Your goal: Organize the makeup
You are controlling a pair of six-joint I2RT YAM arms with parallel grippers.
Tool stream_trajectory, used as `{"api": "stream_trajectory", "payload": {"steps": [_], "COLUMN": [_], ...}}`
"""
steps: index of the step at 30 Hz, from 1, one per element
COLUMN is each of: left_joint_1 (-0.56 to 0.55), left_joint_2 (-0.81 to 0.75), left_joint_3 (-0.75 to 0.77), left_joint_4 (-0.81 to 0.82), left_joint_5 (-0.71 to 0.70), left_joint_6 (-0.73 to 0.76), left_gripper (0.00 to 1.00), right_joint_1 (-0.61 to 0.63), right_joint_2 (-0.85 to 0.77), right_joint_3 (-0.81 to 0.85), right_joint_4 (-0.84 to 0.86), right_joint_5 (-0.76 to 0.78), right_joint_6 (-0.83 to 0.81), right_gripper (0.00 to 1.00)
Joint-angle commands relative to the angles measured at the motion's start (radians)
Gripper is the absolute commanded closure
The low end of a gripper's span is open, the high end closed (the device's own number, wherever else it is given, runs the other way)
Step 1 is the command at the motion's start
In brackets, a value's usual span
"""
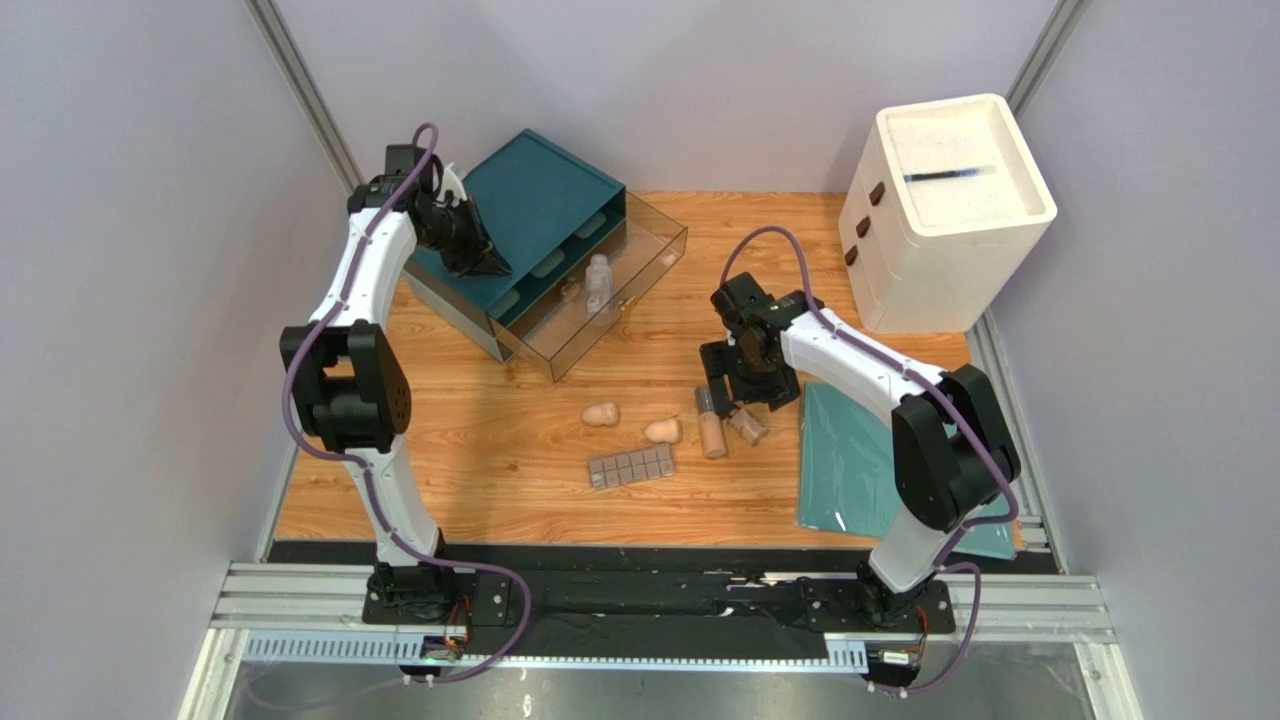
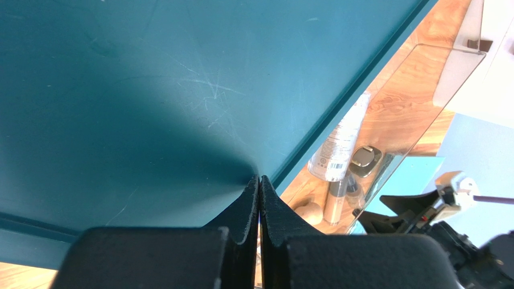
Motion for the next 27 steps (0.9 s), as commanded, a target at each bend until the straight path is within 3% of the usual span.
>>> {"api": "stream_trajectory", "payload": {"steps": [1, 12, 14, 15, 16, 17, 19, 27], "left_joint_1": [0.005, 0.004, 0.004, 0.004, 0.004, 0.004, 0.004, 0.004], "left_joint_2": [0.016, 0.022, 0.022, 0.022, 0.022, 0.024, 0.024, 0.024], "left_joint_3": [-0.024, -0.038, -0.038, -0.038, -0.039, -0.036, -0.036, -0.033], "left_joint_4": [-0.020, -0.027, -0.027, -0.027, -0.026, -0.024, -0.024, -0.017], "left_joint_5": [-0.007, -0.006, -0.007, -0.006, -0.004, -0.003, 0.003, 0.013], "left_joint_6": [0.028, 0.031, 0.031, 0.031, 0.029, 0.028, 0.026, 0.019], "left_gripper": [1.00, 1.00, 1.00, 1.00, 1.00, 1.00, 1.00, 1.00], "right_joint_1": [-0.001, -0.009, -0.023, -0.029, -0.045, -0.056, -0.090, -0.164], "right_joint_2": [-0.010, 0.111, 0.131, 0.138, 0.141, 0.136, 0.118, 0.012], "right_joint_3": [-0.029, -0.112, -0.120, -0.121, -0.126, -0.127, -0.138, -0.017], "right_joint_4": [0.028, 0.109, 0.136, 0.141, 0.143, 0.144, 0.144, 0.087], "right_joint_5": [0.058, 0.032, 0.030, 0.036, 0.045, 0.048, 0.055, 0.048], "right_joint_6": [-0.023, -0.006, -0.006, -0.009, -0.001, -0.001, -0.003, -0.026], "right_gripper": [0.23, 0.30, 0.40, 0.58, 0.88, 0.94, 1.00, 1.00]}}
